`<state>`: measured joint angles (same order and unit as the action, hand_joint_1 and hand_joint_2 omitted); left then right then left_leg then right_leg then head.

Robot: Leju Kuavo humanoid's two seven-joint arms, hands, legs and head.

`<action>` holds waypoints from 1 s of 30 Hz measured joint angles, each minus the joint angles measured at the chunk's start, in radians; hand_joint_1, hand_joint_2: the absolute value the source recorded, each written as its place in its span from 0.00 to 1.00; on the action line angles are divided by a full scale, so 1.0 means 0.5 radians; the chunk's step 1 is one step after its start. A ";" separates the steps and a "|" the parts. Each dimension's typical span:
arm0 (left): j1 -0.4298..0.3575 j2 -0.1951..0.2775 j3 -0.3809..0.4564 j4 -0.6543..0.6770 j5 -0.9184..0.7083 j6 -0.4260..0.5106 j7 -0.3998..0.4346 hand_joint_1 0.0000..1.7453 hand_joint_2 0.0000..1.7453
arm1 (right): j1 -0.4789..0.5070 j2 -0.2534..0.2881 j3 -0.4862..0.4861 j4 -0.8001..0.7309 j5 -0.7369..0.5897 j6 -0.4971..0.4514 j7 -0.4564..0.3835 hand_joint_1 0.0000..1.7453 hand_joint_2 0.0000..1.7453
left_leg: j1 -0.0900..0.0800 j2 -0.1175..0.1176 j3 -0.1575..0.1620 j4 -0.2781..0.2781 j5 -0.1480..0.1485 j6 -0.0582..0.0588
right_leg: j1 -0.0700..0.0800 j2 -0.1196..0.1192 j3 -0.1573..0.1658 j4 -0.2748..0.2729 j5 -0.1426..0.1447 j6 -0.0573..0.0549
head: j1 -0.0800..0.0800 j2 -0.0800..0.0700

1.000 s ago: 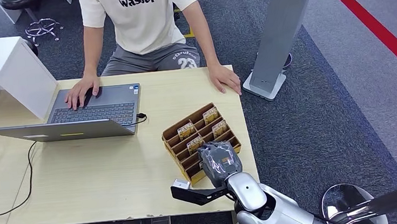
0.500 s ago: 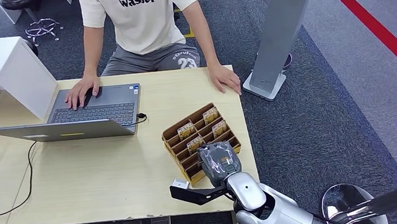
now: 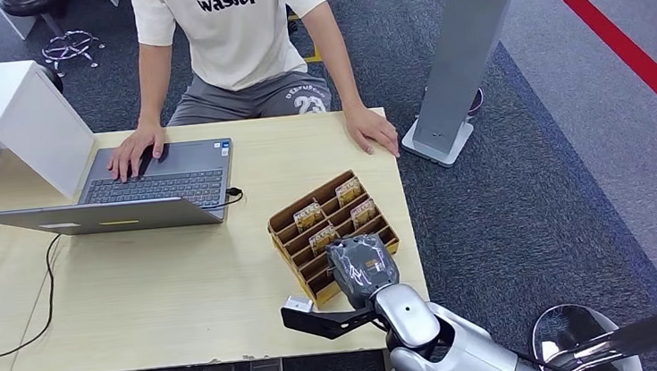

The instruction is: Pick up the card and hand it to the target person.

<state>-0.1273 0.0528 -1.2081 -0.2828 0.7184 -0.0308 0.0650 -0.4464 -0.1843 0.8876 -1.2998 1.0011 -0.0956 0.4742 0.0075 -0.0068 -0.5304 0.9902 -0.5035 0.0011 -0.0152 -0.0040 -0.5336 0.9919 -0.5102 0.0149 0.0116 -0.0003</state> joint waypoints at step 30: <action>0.023 0.002 0.048 -0.001 0.111 -0.005 -0.040 0.00 1.00 | -0.129 -0.143 -0.088 -0.388 -0.096 0.179 0.193 0.77 1.00 | 0.000 0.000 0.000 0.001 0.000 0.000 | 0.000 0.000 0.000 0.000 0.000 0.000 | 0.000 0.000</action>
<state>-0.1157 0.0538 -1.1841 -0.2831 0.7741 -0.0333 0.0450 -0.5108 -0.2558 0.8438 -1.4937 0.9533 -0.0061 0.5709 0.0074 -0.0068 -0.5303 0.9907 -0.5035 0.0011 -0.0153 -0.0039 -0.5337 0.9919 -0.5101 0.0150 0.0117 -0.0004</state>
